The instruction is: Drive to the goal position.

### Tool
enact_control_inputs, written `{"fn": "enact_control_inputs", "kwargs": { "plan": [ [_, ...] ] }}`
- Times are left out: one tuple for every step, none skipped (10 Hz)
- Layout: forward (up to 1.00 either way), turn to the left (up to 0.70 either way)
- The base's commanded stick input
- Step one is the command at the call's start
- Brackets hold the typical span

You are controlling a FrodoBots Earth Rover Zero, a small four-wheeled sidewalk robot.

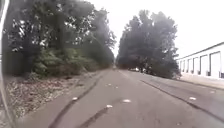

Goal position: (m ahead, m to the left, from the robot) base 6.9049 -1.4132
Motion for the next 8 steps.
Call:
{"fn": "enact_control_inputs", "kwargs": {
  "plan": [
    [0.70, 0.00],
    [0.70, 0.00],
    [0.70, 0.00],
    [0.70, 0.00],
    [0.70, 0.00],
    [0.70, 0.00],
    [0.70, 0.00],
    [0.70, 0.00]
  ]
}}
